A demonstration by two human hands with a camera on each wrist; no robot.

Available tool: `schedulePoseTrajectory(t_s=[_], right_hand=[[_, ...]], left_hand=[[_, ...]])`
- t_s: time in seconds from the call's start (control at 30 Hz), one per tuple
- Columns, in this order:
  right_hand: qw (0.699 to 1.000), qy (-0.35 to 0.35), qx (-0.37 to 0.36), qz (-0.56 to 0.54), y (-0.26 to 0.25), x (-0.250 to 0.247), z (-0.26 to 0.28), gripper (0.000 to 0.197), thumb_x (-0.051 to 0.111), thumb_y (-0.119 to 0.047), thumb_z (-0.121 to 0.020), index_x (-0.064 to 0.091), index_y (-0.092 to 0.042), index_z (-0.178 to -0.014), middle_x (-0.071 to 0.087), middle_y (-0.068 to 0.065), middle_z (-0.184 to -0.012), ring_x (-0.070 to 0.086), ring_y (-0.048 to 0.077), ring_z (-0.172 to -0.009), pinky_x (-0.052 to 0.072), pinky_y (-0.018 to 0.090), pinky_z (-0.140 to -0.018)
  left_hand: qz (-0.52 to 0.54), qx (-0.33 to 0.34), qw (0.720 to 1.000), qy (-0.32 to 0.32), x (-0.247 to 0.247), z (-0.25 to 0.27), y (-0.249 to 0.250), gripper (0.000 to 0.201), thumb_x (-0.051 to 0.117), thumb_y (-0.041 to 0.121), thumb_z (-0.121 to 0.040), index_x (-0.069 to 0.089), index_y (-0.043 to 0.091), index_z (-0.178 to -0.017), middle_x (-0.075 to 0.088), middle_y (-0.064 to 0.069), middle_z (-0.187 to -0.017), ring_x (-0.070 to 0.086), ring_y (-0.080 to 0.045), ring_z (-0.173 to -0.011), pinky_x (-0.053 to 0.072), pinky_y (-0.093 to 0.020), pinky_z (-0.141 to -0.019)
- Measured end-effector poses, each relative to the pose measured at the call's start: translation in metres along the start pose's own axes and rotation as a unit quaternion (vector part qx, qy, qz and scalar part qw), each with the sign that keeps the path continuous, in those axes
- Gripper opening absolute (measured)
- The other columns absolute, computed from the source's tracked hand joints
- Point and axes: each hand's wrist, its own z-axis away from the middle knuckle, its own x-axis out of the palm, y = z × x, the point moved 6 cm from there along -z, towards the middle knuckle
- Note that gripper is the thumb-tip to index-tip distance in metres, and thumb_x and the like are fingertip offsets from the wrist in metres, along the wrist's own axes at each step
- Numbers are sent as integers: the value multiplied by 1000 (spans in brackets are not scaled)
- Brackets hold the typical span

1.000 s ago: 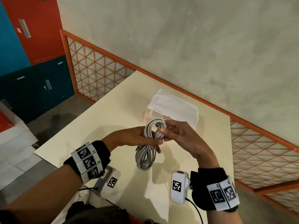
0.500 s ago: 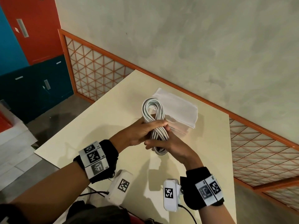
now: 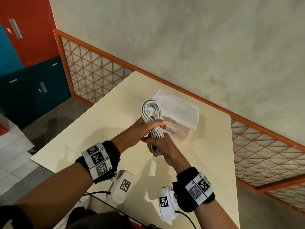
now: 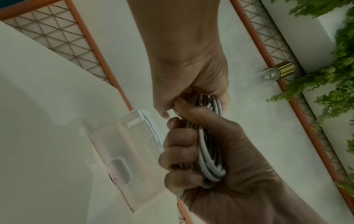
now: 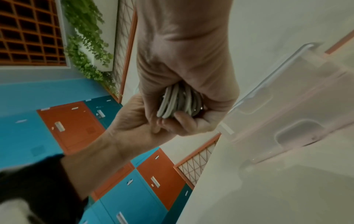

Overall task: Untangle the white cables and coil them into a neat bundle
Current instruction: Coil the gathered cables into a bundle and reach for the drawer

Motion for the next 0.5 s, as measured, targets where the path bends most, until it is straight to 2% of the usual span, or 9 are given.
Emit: schedulePoseTrajectory(t_s=[0.07, 0.13, 0.2, 0.27, 0.33, 0.37, 0.43, 0.5], right_hand=[[999, 36, -7, 21, 1, -4, -3, 17, 64, -5, -79, 51, -10, -69, 52, 9, -57, 43, 19, -45, 34, 22, -44], [996, 71, -17, 49, 3, -7, -4, 16, 60, -3, -80, 50, -13, -71, 53, 8, -57, 45, 18, -45, 37, 21, -43], [993, 91, -25, 68, 6, -9, -5, 20, 59, -4, -81, 50, -19, -71, 54, 6, -57, 47, 17, -45, 39, 24, -45], [995, 83, -17, 62, 8, -11, -5, 24, 58, -1, -80, 50, -22, -71, 53, 7, -57, 47, 19, -47, 38, 25, -47], [997, 57, -5, 54, 9, -13, -5, 22, 57, 1, -78, 50, -19, -69, 51, 7, -56, 45, 22, -49, 36, 27, -49], [997, 46, 1, 58, 10, -14, -5, 20, 58, 0, -77, 50, -16, -67, 51, 7, -54, 44, 22, -49, 35, 28, -50], [997, 27, 6, 66, 12, -16, -5, 18, 61, -3, -75, 51, -11, -63, 51, 6, -51, 42, 21, -47, 35, 30, -52], [998, 10, 13, 66, 15, -17, -5, 16, 63, -4, -76, 51, -9, -64, 50, 6, -51, 42, 21, -48, 34, 29, -52]], left_hand=[[8, 17, 1000, 5, 0, -2, -2, 21, 54, 20, -92, 61, 17, -72, 67, -2, -86, 60, -13, -80, 47, -16, -60], [23, 22, 999, 11, 1, -4, -6, 22, 56, 22, -91, 62, 17, -70, 66, -2, -80, 58, -22, -86, 44, -29, -72], [40, 4, 999, 15, 2, -6, -11, 20, 59, 26, -87, 63, 18, -70, 67, -2, -79, 56, -29, -90, 35, -40, -75], [58, -18, 998, -1, 5, -8, -17, 18, 58, 23, -89, 63, 16, -73, 65, -6, -83, 57, -25, -87, 40, -32, -68], [105, -35, 993, -34, 7, -11, -18, 13, 56, 14, -91, 63, 14, -81, 65, -7, -86, 61, -17, -83, 49, -23, -70], [155, -32, 986, -44, 7, -12, -16, 8, 55, 12, -90, 63, 14, -89, 67, -6, -89, 64, -15, -83, 54, -24, -75], [273, -15, 961, -32, 2, -16, -8, 22, 57, 11, -85, 62, 19, -105, 69, -4, -95, 68, -17, -85, 55, -30, -84], [316, -1, 948, -14, -3, -19, 1, 26, 57, 17, -81, 62, 21, -106, 70, -2, -96, 68, -19, -89, 55, -32, -85]])
